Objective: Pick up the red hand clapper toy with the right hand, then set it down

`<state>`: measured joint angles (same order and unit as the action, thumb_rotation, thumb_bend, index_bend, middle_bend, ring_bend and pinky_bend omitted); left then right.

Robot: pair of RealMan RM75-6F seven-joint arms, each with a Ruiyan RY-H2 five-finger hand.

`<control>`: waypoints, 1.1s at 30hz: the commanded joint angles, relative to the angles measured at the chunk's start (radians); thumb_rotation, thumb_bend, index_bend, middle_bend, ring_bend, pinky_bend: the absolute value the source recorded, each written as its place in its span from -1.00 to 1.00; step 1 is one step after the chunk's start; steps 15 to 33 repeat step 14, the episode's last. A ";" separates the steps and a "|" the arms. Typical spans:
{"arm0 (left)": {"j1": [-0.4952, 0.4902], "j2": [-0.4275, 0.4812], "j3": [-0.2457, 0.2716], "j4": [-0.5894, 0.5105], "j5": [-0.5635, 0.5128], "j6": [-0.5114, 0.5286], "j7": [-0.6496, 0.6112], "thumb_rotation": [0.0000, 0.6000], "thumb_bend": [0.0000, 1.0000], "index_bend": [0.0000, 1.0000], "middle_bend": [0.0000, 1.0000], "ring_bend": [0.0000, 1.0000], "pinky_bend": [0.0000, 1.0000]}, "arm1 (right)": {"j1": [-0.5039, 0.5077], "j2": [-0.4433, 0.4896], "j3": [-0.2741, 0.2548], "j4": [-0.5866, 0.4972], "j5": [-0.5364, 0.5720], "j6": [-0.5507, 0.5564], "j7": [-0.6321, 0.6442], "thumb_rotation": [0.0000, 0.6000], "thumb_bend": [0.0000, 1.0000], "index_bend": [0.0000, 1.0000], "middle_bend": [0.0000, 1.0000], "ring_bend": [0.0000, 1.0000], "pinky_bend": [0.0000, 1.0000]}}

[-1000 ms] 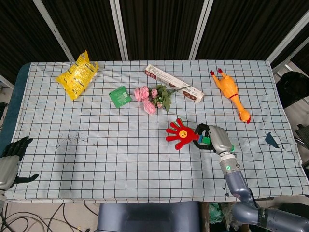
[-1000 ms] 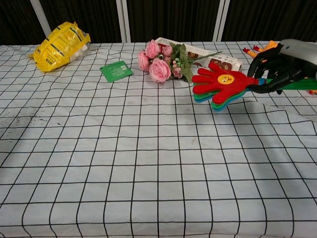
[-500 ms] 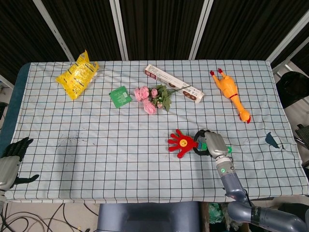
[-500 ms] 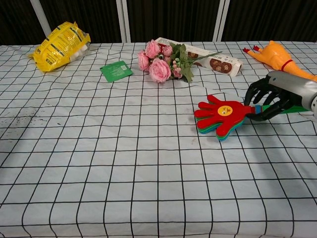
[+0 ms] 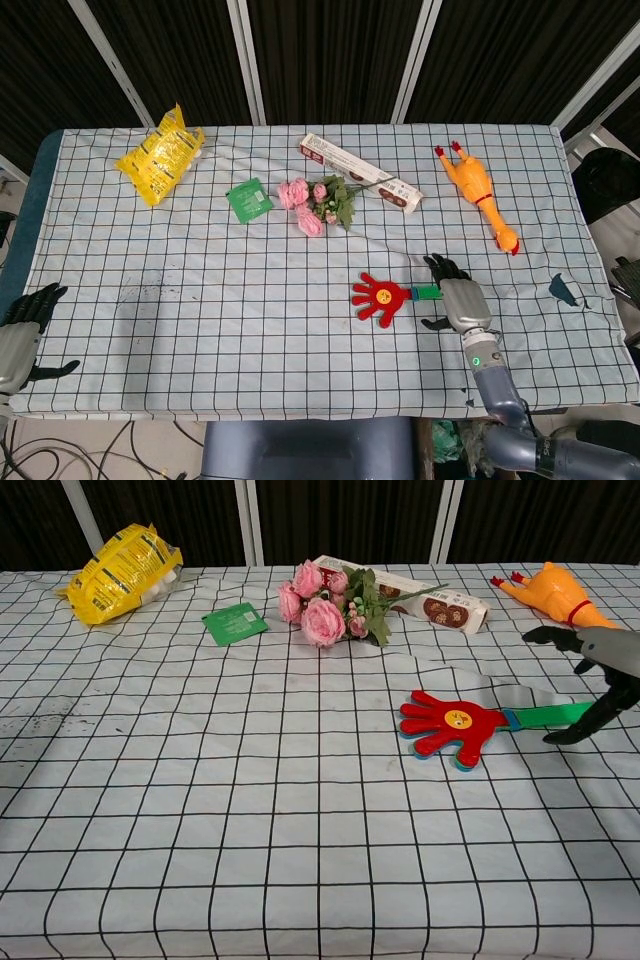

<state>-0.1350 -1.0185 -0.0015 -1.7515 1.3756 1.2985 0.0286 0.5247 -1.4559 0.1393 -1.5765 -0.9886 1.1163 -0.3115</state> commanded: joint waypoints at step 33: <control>0.018 -0.034 -0.018 0.044 -0.008 0.078 0.133 1.00 -1.00 -1.00 -1.00 -1.00 -1.00 | -0.330 0.334 -0.238 -0.134 -0.437 0.502 -0.015 1.00 -0.88 -1.00 -1.00 -1.00 -0.68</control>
